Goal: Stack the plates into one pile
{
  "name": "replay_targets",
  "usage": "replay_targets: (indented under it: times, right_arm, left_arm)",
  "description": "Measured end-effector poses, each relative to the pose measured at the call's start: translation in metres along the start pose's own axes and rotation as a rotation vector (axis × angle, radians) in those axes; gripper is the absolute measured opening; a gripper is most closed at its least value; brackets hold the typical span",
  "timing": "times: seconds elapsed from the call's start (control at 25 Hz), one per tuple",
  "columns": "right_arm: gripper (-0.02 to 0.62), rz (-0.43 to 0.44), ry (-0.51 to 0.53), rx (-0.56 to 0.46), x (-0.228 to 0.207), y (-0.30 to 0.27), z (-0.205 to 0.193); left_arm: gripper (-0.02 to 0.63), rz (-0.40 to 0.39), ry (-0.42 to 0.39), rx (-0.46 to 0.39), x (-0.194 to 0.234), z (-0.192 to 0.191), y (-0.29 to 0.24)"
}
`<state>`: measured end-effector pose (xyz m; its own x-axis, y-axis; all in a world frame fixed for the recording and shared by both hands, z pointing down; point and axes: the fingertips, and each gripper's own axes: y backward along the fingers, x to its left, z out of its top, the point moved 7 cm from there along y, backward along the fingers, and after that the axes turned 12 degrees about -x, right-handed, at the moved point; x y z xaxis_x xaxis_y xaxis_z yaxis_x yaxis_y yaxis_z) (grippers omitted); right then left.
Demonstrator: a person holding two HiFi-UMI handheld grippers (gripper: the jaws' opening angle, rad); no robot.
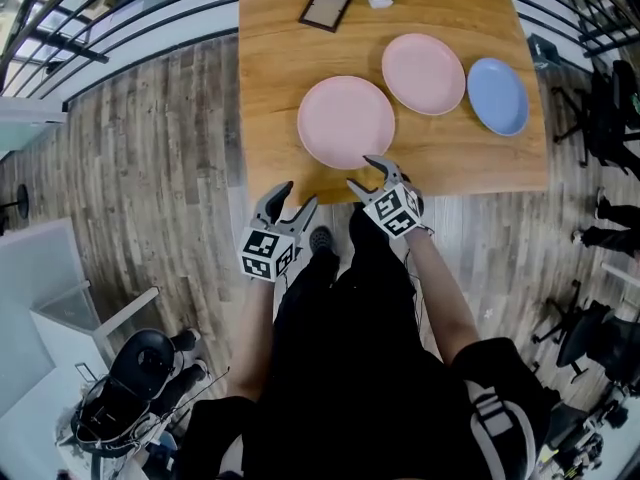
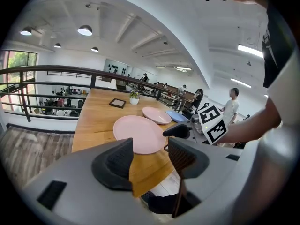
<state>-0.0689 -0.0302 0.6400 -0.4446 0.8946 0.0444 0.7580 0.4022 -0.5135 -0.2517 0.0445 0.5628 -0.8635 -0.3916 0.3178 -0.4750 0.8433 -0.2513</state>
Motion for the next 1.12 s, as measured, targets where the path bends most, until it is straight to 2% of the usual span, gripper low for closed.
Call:
replay_targets:
  times: [0.16, 0.4, 0.6, 0.68, 0.8, 1.0, 1.12]
  right_arm:
    - [0.261, 0.017, 0.054, 0.051, 0.002, -0.009, -0.009]
    - [0.219, -0.024, 0.177, 0.186, -0.003, -0.023, -0.026]
    - [0.204, -0.014, 0.235, 0.236, 0.002, -0.032, -0.033]
    - [0.173, -0.017, 0.264, 0.251, 0.001, -0.035, -0.036]
    - [0.162, -0.019, 0.335, 0.274, 0.001, -0.038, -0.037]
    - [0.132, -0.003, 0.513, 0.323, 0.006, -0.046, -0.037]
    - [0.103, 0.004, 0.572, 0.342, 0.01, -0.049, -0.041]
  left_arm:
    - [0.242, 0.011, 0.003, -0.001, 0.004, 0.0, 0.001]
    - [0.242, 0.024, 0.002, -0.003, 0.009, 0.0, 0.0]
    - [0.242, 0.029, 0.007, 0.003, 0.01, -0.003, 0.005]
    - [0.242, 0.031, 0.01, 0.007, 0.01, -0.004, 0.006]
    - [0.242, 0.035, 0.01, 0.01, 0.008, -0.005, 0.008]
    - [0.242, 0.041, 0.01, 0.009, 0.011, -0.005, 0.015]
    - [0.242, 0.044, 0.014, 0.009, 0.011, -0.007, 0.02]
